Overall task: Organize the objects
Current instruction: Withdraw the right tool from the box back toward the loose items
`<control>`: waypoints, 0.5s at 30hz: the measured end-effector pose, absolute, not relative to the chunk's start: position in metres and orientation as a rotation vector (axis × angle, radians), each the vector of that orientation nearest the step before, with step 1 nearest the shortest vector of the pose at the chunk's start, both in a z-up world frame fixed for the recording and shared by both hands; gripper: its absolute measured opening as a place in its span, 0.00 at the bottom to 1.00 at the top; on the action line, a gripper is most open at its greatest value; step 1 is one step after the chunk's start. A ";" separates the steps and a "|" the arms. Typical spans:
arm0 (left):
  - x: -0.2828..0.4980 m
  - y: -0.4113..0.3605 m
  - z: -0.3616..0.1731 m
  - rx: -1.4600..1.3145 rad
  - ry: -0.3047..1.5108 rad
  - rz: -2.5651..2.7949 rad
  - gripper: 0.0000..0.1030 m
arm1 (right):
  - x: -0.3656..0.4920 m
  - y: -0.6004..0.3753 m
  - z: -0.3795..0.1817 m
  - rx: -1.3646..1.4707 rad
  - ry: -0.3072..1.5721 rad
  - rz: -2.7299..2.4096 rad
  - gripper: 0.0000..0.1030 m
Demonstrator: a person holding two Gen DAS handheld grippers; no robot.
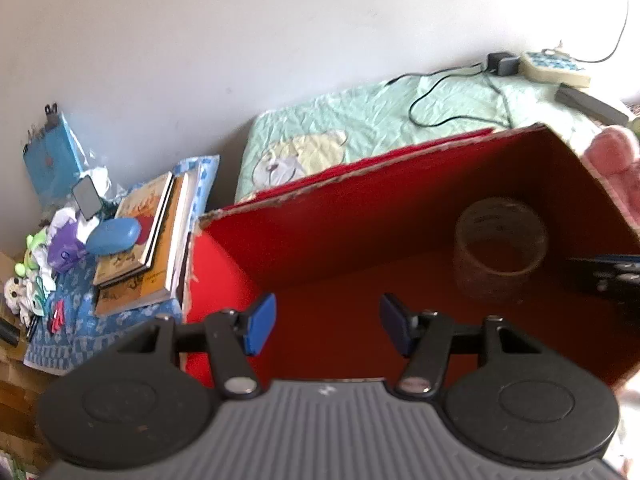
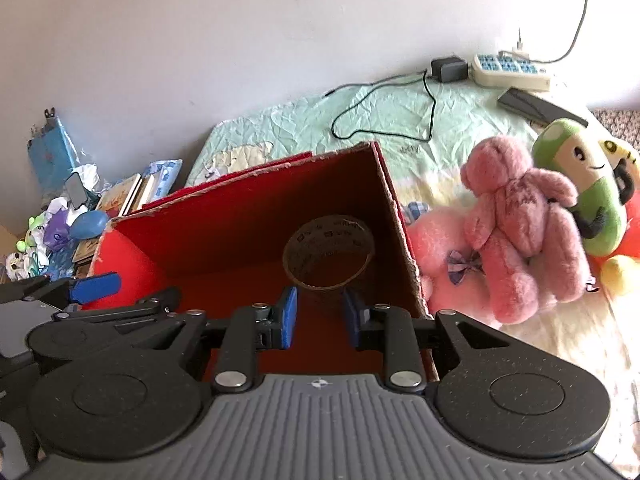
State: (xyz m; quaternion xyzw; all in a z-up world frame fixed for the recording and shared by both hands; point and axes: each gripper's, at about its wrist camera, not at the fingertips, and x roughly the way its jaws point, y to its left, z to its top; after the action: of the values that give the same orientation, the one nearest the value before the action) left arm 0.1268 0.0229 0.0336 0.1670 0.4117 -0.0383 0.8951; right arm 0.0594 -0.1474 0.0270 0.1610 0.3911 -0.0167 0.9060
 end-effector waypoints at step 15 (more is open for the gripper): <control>0.061 0.009 0.070 0.309 0.811 -0.118 0.70 | 0.011 -0.155 0.045 0.370 0.742 -0.040 0.34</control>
State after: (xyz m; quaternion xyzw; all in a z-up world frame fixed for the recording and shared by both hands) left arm 0.0607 0.0090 0.0701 0.1497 0.3924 -0.0574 0.9057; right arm 0.0114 -0.1552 0.0447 0.1798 0.3606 -0.0196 0.9150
